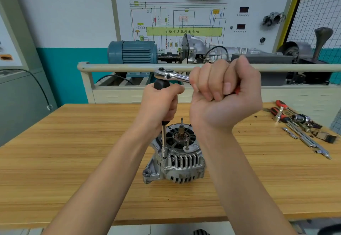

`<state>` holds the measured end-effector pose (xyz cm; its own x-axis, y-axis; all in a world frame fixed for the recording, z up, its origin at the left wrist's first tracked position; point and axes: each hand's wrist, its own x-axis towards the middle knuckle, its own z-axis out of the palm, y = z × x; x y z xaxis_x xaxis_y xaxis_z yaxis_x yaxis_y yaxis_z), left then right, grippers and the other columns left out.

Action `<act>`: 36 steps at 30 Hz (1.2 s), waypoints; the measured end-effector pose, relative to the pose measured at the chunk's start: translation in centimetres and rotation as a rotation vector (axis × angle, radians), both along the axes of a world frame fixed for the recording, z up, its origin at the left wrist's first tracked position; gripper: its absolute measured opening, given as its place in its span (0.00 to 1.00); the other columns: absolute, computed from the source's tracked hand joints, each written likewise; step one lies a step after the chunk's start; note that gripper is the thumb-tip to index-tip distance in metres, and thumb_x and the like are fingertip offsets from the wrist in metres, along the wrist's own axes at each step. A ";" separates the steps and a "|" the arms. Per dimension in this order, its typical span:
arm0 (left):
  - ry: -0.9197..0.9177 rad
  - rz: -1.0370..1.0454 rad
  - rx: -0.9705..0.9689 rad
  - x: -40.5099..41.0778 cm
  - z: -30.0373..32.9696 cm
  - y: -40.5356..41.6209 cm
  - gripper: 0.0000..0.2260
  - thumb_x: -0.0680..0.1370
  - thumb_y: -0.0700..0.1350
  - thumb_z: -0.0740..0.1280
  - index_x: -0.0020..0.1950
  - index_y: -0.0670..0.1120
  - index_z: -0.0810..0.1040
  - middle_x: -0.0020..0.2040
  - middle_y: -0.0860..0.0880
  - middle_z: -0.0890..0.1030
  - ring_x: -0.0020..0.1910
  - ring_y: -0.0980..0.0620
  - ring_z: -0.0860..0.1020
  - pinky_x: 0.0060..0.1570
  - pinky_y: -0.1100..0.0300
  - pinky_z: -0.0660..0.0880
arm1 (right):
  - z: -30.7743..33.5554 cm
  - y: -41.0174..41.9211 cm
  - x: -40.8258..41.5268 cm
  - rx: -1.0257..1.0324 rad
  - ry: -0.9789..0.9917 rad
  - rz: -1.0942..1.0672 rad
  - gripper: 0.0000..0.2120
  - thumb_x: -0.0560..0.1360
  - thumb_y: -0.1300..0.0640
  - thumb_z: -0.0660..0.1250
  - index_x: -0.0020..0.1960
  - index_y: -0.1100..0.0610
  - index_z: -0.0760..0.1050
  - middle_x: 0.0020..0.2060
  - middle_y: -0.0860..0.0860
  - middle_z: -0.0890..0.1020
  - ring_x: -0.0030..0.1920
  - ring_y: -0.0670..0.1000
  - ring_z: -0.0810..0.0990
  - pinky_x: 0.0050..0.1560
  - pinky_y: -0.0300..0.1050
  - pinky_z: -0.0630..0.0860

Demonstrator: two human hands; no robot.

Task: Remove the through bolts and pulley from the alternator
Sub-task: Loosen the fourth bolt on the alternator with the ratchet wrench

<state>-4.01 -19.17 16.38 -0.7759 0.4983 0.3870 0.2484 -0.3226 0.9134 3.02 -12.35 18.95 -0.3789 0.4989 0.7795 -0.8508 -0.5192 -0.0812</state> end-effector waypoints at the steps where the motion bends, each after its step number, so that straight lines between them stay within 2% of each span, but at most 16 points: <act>1: 0.004 -0.078 0.007 -0.1 0.1 -0.4 0.24 0.74 0.35 0.65 0.22 0.52 0.62 0.20 0.54 0.59 0.17 0.56 0.54 0.20 0.69 0.54 | 0.2 0.4 0.0 0.011 -0.024 0.028 0.23 0.74 0.63 0.51 0.21 0.54 0.61 0.15 0.46 0.61 0.19 0.46 0.54 0.27 0.38 0.55; 4: 0.001 -0.295 0.033 -0.7 0.5 -1.5 0.18 0.71 0.38 0.65 0.24 0.49 0.64 0.19 0.53 0.61 0.16 0.56 0.58 0.20 0.68 0.56 | 1.5 2.3 -0.8 0.020 -0.187 0.180 0.23 0.74 0.62 0.53 0.20 0.54 0.60 0.15 0.46 0.59 0.19 0.47 0.52 0.26 0.37 0.57; 7: -0.006 -0.362 0.041 -1.1 0.6 -1.7 0.16 0.70 0.38 0.66 0.24 0.49 0.66 0.19 0.53 0.63 0.16 0.56 0.60 0.20 0.67 0.57 | 2.4 4.0 -2.5 -0.056 -0.335 0.434 0.21 0.71 0.60 0.55 0.19 0.54 0.61 0.14 0.47 0.59 0.16 0.46 0.56 0.24 0.36 0.57; 10: -0.056 -0.497 0.021 -1.0 0.8 -1.5 0.17 0.68 0.40 0.68 0.24 0.48 0.65 0.18 0.54 0.61 0.14 0.59 0.58 0.18 0.70 0.54 | 1.9 5.0 -4.5 -0.182 -0.365 0.700 0.21 0.71 0.60 0.54 0.19 0.55 0.59 0.13 0.47 0.59 0.14 0.47 0.59 0.23 0.35 0.57; 12: -0.054 -0.457 -0.036 -0.9 0.8 -1.2 0.19 0.71 0.40 0.67 0.23 0.48 0.62 0.17 0.54 0.59 0.14 0.59 0.56 0.19 0.70 0.52 | 1.4 5.2 -5.3 -0.230 -0.358 0.786 0.21 0.71 0.60 0.55 0.20 0.55 0.59 0.13 0.48 0.60 0.14 0.48 0.59 0.22 0.35 0.58; 16: -0.031 -0.242 -0.053 -0.5 0.7 -0.9 0.25 0.76 0.39 0.63 0.22 0.51 0.60 0.18 0.54 0.58 0.15 0.57 0.54 0.19 0.70 0.52 | 1.2 5.1 -5.0 -0.275 -0.333 0.715 0.21 0.71 0.60 0.55 0.20 0.55 0.60 0.14 0.47 0.60 0.14 0.47 0.58 0.19 0.39 0.58; 20: -0.032 -0.060 -0.021 -0.1 0.7 -0.4 0.23 0.78 0.36 0.61 0.25 0.50 0.59 0.20 0.53 0.58 0.17 0.56 0.53 0.21 0.70 0.52 | 1.2 4.0 -3.1 -0.279 -0.265 0.501 0.19 0.69 0.60 0.56 0.20 0.54 0.61 0.15 0.46 0.59 0.16 0.46 0.56 0.23 0.36 0.57; 24: -0.047 0.062 -0.006 0.1 0.6 0.4 0.22 0.77 0.36 0.62 0.25 0.50 0.60 0.20 0.53 0.58 0.18 0.55 0.53 0.21 0.69 0.53 | 0.7 2.2 -1.0 -0.136 -0.164 0.186 0.23 0.75 0.62 0.52 0.21 0.54 0.60 0.16 0.47 0.59 0.19 0.47 0.52 0.25 0.38 0.57; 26: -0.038 0.088 -0.014 0.3 0.6 0.7 0.24 0.76 0.35 0.63 0.22 0.52 0.62 0.20 0.53 0.59 0.18 0.55 0.53 0.21 0.69 0.53 | 0.2 1.1 -0.4 -0.039 -0.055 0.041 0.23 0.75 0.64 0.51 0.21 0.54 0.61 0.16 0.46 0.61 0.19 0.46 0.54 0.26 0.39 0.57; 28: -0.021 0.078 -0.025 0.4 0.5 0.8 0.23 0.75 0.35 0.63 0.23 0.51 0.62 0.20 0.53 0.59 0.18 0.55 0.54 0.21 0.69 0.53 | -0.2 0.3 -0.1 0.005 0.038 -0.059 0.22 0.73 0.64 0.51 0.21 0.55 0.63 0.16 0.47 0.63 0.19 0.44 0.57 0.26 0.39 0.56; 32: -0.004 -0.075 -0.036 -0.2 0.6 -0.1 0.19 0.73 0.37 0.66 0.27 0.48 0.61 0.21 0.53 0.59 0.18 0.55 0.55 0.21 0.67 0.54 | 0.3 1.1 -0.2 0.033 -0.019 -0.013 0.22 0.73 0.63 0.51 0.21 0.54 0.62 0.16 0.47 0.61 0.19 0.45 0.56 0.27 0.39 0.56; 36: -0.029 -0.258 -0.015 -1.1 1.2 -1.2 0.15 0.70 0.40 0.66 0.26 0.47 0.64 0.20 0.52 0.62 0.17 0.55 0.60 0.20 0.66 0.57 | 1.9 3.5 -2.0 0.017 -0.222 0.262 0.23 0.74 0.61 0.53 0.20 0.54 0.61 0.15 0.47 0.59 0.18 0.46 0.54 0.25 0.37 0.58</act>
